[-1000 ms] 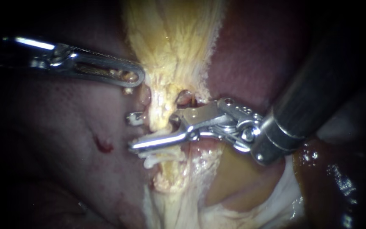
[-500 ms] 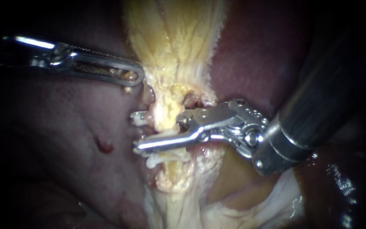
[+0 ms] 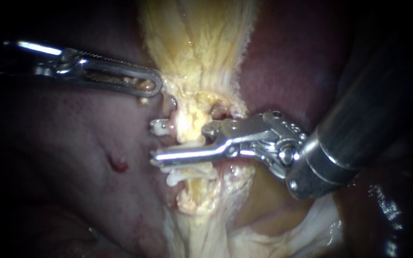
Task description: Clipping third clip left tube
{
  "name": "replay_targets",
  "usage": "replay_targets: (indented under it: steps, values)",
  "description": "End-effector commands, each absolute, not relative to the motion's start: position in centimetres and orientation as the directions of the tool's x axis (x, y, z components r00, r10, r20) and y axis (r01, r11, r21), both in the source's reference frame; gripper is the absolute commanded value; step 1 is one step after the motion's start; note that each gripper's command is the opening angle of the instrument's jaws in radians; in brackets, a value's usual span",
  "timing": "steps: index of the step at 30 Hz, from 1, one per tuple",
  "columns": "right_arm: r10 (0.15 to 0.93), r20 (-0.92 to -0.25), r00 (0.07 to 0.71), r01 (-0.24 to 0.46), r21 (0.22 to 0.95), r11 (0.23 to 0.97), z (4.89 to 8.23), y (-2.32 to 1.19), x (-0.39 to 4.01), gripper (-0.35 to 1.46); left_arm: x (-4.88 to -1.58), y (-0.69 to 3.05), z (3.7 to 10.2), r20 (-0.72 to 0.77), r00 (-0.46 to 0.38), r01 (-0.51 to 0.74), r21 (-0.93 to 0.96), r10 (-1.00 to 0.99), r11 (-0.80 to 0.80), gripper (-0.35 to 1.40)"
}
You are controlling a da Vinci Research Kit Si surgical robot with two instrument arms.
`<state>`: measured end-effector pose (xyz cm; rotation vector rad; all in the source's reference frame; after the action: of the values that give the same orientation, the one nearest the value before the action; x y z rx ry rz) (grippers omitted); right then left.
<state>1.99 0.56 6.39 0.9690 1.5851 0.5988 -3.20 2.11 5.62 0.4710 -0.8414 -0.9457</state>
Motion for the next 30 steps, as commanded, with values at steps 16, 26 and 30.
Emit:
replay_targets:
  steps: [16, 26, 30]
  values:
    - [0.829, -0.559, 0.000, 0.338, 0.781, 0.526, 6.37, 0.53, 1.86, -0.35, -3.20, 2.11, 5.62, 0.416, 0.313, 0.514, 0.682, -0.854, 0.521, -0.35]
    - [0.786, -0.613, 0.074, 0.323, 0.761, 0.563, 6.28, 0.53, 1.88, -0.35, -3.20, 2.11, 5.62, 0.416, 0.313, 0.514, 0.682, -0.853, 0.521, -0.35]
    - [0.780, -0.620, 0.080, 0.318, 0.758, 0.570, 6.27, 0.53, 1.90, -0.35, -3.19, 2.11, 5.62, 0.416, 0.313, 0.513, 0.682, -0.853, 0.521, -0.35]
